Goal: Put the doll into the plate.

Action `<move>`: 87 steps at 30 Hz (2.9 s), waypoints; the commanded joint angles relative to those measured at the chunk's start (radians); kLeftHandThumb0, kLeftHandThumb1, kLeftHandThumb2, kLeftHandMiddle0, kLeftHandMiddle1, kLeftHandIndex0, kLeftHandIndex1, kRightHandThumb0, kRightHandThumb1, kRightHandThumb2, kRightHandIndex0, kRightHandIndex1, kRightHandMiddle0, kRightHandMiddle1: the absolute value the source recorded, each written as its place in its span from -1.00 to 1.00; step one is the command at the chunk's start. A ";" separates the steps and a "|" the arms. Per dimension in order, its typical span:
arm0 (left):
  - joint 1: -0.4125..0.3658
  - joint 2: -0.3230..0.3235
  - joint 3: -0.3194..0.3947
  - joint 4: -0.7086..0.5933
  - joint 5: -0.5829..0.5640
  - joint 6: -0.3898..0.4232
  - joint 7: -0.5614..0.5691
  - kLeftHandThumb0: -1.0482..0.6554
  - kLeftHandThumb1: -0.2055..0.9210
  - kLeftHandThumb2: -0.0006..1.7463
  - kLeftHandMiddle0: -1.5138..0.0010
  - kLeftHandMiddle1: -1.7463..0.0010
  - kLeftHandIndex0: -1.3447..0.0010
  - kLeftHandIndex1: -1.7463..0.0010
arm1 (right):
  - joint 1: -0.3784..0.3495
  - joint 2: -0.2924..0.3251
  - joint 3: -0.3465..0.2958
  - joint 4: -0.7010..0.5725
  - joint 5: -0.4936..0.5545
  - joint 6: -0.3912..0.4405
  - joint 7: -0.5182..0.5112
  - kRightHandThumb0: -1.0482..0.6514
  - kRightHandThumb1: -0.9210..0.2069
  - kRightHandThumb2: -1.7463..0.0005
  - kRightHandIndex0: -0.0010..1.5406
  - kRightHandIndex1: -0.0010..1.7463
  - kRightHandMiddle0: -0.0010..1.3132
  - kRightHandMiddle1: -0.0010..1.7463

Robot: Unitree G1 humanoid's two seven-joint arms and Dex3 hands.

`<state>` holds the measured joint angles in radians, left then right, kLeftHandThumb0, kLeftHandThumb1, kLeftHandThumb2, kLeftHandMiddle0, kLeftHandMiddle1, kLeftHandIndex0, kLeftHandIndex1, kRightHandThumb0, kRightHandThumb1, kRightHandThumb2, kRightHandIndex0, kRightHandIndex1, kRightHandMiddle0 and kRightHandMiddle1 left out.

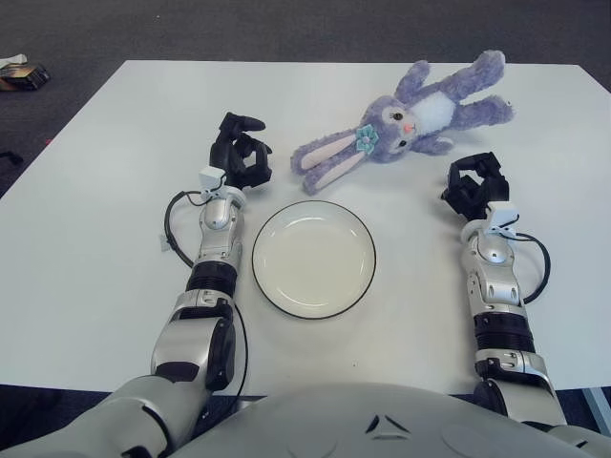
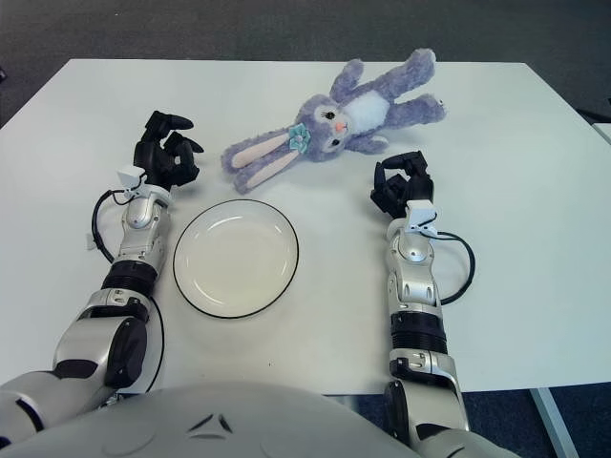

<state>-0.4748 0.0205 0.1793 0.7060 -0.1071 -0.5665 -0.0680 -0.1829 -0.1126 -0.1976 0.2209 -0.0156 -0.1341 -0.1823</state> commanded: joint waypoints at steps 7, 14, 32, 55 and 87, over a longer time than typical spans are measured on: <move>0.088 -0.023 -0.009 0.007 -0.002 0.007 0.007 0.22 0.23 0.22 0.29 -1.00 0.45 -0.77 | 0.044 -0.009 0.003 -0.020 -0.018 0.009 0.007 -0.20 -0.69 0.15 -0.01 0.98 -0.52 0.99; 0.093 -0.025 -0.011 -0.006 -0.004 0.012 0.005 0.22 0.23 0.21 0.29 -1.00 0.45 -0.77 | 0.069 -0.056 0.074 -0.051 -0.268 -0.011 -0.148 -0.20 -0.71 0.19 -0.01 0.98 -0.50 0.97; 0.100 -0.024 -0.011 -0.025 -0.015 0.023 -0.009 0.22 0.23 0.21 0.29 -1.00 0.43 -0.76 | 0.055 -0.091 0.204 -0.096 -0.718 0.070 -0.480 -0.19 -0.97 0.59 -0.18 0.65 -0.39 0.77; 0.101 -0.018 -0.011 -0.026 -0.016 0.024 -0.015 0.22 0.23 0.21 0.29 -1.00 0.43 -0.75 | 0.010 -0.260 0.319 -0.135 -0.910 0.158 -0.391 -0.38 -1.00 0.55 -0.28 -0.99 -0.36 -0.69; 0.095 -0.010 -0.012 -0.007 -0.014 0.015 -0.021 0.22 0.22 0.21 0.28 -1.00 0.42 -0.75 | -0.067 -0.325 0.373 -0.286 -0.984 0.203 -0.197 -0.50 -1.00 0.56 -0.53 -1.00 -0.44 -0.88</move>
<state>-0.4462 0.0224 0.1655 0.6506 -0.1102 -0.5470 -0.0788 -0.2230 -0.4212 0.1771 -0.0500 -0.9825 0.0623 -0.3954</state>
